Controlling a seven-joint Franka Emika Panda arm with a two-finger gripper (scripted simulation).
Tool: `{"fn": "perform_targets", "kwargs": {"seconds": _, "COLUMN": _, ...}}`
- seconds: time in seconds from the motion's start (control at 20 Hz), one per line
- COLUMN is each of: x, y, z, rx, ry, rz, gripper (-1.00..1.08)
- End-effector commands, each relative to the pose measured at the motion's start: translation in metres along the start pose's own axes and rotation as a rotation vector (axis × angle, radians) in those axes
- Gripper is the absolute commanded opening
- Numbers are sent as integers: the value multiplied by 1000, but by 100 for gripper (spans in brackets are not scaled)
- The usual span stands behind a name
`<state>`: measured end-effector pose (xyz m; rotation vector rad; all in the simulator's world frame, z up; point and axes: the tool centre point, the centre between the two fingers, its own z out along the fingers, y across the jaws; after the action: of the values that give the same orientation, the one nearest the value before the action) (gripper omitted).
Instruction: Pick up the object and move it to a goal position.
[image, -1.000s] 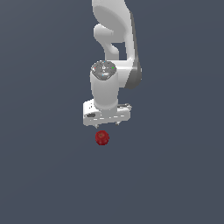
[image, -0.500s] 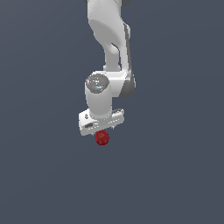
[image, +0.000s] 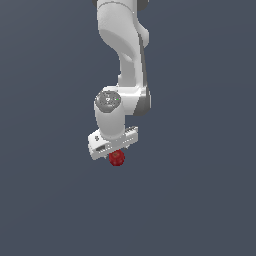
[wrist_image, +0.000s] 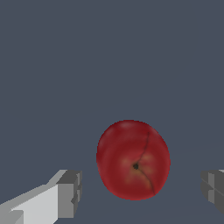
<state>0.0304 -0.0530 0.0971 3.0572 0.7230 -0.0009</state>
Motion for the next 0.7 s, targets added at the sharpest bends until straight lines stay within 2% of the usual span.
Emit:
{"fn": "perform_targets", "kwargs": {"seconds": 0.0, "x": 0, "y": 0, "z": 1, "rx": 0, "ry": 1, "rz": -7, "gripper": 100}}
{"fn": "perform_targets", "kwargs": {"seconds": 0.25, "x": 0, "y": 0, "z": 7, "rx": 0, "ry": 0, "rz": -3, "gripper": 100}}
{"fn": "perform_targets", "kwargs": {"seconds": 0.65, "x": -1, "y": 0, "z": 45, "rx": 0, "ry": 1, "rz": -7, "gripper": 100}}
